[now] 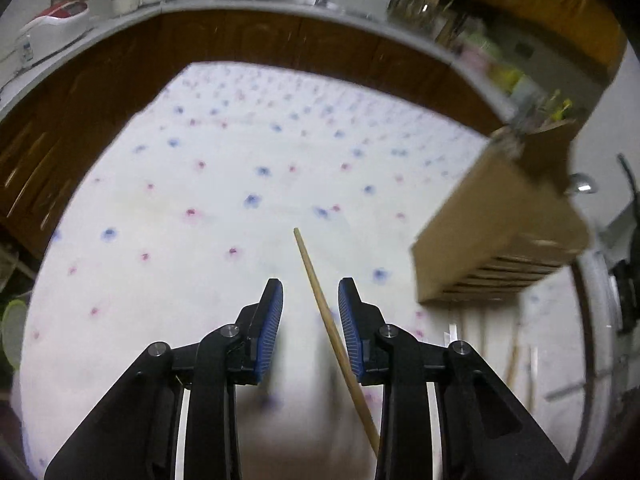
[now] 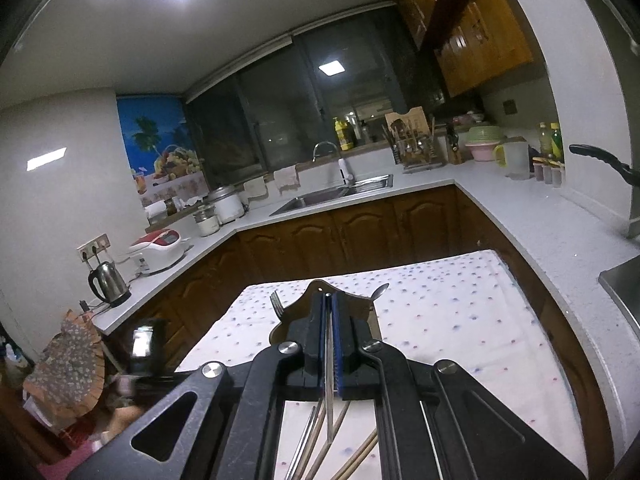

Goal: Organize utensils
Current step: 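Lift both chopsticks and carry them above the wooden caddy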

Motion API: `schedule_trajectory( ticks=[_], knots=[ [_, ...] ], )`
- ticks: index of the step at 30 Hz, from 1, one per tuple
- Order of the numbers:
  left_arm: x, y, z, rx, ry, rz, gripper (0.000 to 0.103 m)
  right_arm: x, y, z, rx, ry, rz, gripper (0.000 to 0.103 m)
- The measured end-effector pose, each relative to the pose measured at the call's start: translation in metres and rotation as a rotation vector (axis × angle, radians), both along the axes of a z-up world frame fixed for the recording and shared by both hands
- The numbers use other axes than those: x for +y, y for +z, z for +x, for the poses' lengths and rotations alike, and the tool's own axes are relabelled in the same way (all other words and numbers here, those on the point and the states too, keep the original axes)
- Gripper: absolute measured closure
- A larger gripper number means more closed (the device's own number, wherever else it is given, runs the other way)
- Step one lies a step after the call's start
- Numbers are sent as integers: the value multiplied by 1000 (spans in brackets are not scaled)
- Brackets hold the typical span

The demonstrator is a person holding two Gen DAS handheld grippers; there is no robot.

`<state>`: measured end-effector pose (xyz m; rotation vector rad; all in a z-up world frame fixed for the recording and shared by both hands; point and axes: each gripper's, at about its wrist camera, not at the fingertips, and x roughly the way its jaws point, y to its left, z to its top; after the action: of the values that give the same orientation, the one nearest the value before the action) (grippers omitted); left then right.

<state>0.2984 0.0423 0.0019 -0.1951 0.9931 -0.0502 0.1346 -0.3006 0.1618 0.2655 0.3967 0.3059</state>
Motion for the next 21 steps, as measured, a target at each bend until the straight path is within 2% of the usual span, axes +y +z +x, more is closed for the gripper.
schedule_trajectory(
  ticks=[6, 7, 8, 9, 11, 15, 21],
  knots=[
    [-25, -33, 41, 71, -26, 113, 77, 3, -1, 0, 5, 18, 1, 100],
    [-29, -40, 45, 86, -39, 127, 81, 4, -1, 0, 6, 20, 0, 100],
    [-32, -44, 46, 100, -48, 136, 91, 4, -1, 0, 7, 22, 1, 100],
    [-35, -45, 45, 78, -49, 164, 95, 4, -1, 1, 8, 25, 3, 100],
    [-38, -45, 43, 67, -63, 191, 95, 4, -1, 1, 10, 29, 8, 100],
    [-33, -40, 31, 60, -76, 132, 98, 4, -1, -1, 4, 32, 14, 100],
    [-27, 4, -14, -47, -82, 1, 98, 3, 3, -6, -12, 36, 26, 100]
  ],
)
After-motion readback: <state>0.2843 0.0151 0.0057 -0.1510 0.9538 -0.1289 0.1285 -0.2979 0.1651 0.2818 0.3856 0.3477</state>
